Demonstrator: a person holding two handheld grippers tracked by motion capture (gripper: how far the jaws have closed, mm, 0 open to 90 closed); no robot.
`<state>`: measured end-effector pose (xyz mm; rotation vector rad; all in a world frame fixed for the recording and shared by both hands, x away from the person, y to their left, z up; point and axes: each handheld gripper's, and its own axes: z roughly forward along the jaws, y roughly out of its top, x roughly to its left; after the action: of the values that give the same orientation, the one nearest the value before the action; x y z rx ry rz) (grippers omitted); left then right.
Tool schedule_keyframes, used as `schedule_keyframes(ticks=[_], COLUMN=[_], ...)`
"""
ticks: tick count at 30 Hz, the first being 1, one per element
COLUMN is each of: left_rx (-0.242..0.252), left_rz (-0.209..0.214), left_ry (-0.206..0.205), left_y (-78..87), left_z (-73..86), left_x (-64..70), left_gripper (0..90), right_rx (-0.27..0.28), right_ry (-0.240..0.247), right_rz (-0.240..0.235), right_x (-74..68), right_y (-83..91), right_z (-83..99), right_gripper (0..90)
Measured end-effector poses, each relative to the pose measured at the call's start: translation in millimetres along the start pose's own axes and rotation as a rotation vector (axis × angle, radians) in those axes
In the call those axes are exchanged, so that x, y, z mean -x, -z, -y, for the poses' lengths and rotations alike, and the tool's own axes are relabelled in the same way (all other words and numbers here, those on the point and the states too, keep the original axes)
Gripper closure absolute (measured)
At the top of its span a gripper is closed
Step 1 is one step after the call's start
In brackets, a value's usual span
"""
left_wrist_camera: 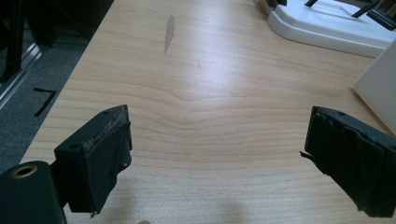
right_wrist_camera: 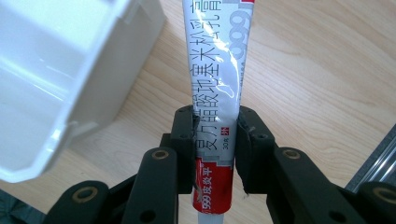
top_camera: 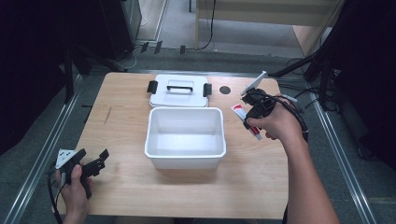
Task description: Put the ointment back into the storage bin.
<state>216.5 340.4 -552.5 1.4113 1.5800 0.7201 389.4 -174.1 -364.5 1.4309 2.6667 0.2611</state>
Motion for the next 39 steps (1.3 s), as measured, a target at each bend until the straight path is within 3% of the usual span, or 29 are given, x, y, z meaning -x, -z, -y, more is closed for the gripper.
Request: schedule_keyframes(ticks=[15, 29, 33, 35, 36, 39], left_rx=[-0.003, -0.009, -0.01, -0.01, -0.009, -0.009], left_rz=[-0.003, -0.002, -0.002, -0.001, -0.001, -0.001], left_ry=[-0.006, -0.005, -0.002, -0.003, -0.004, -0.002], left_y=[-0.8, -1.4, -1.5, -1.5, -1.5, -1.6], left_z=[-0.2, -0.5, -0.5, -0.5, -0.5, -0.5], left_x=[1.4, 1.5, 1.5, 1.4, 1.4, 1.5], left_gripper=[8.0, 8.0, 7.9, 7.9, 7.9, 8.0], right_rx=[0.031, 0.031, 0.029, 0.048, 0.048, 0.069], right_ry=[0.03, 0.127, 0.176, 0.234, 0.234, 0.325], right_rz=[-0.068, -0.128, -0.143, -0.153, -0.153, -0.165], right_x=[-40.9, -74.4, -82.6, -86.9, -86.9, -90.6], right_y=[11.9, 3.0, -1.9, -5.9, -5.9, -11.1], right_z=[-32.0, -48.4, -50.8, -50.7, -50.7, -49.1], right_gripper=[72.0, 71.9, 71.9, 71.8, 71.8, 71.7])
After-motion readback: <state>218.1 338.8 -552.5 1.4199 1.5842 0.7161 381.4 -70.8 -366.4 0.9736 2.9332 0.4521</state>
